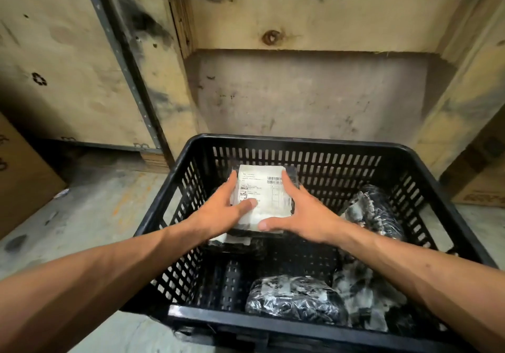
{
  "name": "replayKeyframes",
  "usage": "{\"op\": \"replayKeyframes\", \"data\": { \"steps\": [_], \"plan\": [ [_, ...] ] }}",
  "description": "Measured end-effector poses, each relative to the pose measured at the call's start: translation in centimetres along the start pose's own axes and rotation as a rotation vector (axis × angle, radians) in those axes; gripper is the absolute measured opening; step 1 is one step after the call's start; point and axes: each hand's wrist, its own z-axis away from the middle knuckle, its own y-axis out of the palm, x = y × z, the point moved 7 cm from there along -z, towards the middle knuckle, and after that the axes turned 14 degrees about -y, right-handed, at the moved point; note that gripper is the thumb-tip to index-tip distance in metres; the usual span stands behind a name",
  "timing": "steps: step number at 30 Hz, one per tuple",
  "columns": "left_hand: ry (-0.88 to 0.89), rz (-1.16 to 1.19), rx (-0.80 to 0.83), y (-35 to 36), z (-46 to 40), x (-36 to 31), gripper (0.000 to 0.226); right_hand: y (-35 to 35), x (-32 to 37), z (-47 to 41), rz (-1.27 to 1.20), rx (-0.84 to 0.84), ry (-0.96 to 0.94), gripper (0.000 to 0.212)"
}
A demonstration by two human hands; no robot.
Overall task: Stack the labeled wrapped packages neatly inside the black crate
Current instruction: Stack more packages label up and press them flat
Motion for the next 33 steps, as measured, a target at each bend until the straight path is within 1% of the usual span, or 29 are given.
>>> {"op": "replayKeyframes", "data": {
  "steps": [1,3,6,8,11,14,16,19,22,26,29,33],
  "plan": [
    [-0.041,-0.010,-0.007,-0.9,-0.1,0.7,0.093,0.7,0.4,-0.6,-0.013,0.003,-0.004,0.156],
    [-0.124,-0.026,-0.043,-2.4,-0.2,1.7,0.089,2.4,1.1,-1.7,-0.021,0.000,-0.010,0.150],
    [-0.196,-0.110,-0.100,-3.4,-0.9,2.7,0.068,5.3,1.4,-2.6,0.041,-0.001,0.022,0.142],
    [-0.223,-0.205,-0.133,-3.6,-0.9,2.8,0.059,6.5,1.3,-2.8,0.055,0.015,0.033,0.138],
    [-0.228,-0.253,-0.130,-3.6,-0.6,2.7,0.067,6.5,0.6,-2.6,0.072,0.094,0.043,0.139],
    [-0.159,-0.522,-0.132,-3.2,0.4,2.1,0.079,5.8,-0.2,-1.8,0.224,0.222,0.016,0.135],
    [-0.090,-0.679,-0.084,-2.8,1.0,1.7,0.084,5.2,-0.1,-1.4,0.402,0.273,-0.055,0.123],
    [-0.054,-0.911,0.036,-2.1,1.8,2.1,0.095,4.4,0.7,-1.1,0.671,0.283,-0.231,0.110],
    [-0.070,-1.061,0.076,-2.1,1.8,2.7,0.098,4.7,0.9,-1.1,0.765,0.319,-0.297,0.106],
    [-0.129,-1.136,0.071,-2.6,0.9,2.5,0.093,5.5,1.5,-2.0,0.812,0.320,-0.321,0.103],
    [-0.182,-1.117,0.054,-3.3,0.6,2.3,0.085,6.1,1.8,-3.0,0.772,0.351,-0.297,0.105],
    [-0.178,-1.116,0.059,-3.5,0.8,2.4,0.082,6.2,1.6,-3.2,0.770,0.384,-0.306,0.105]
  ]
}}
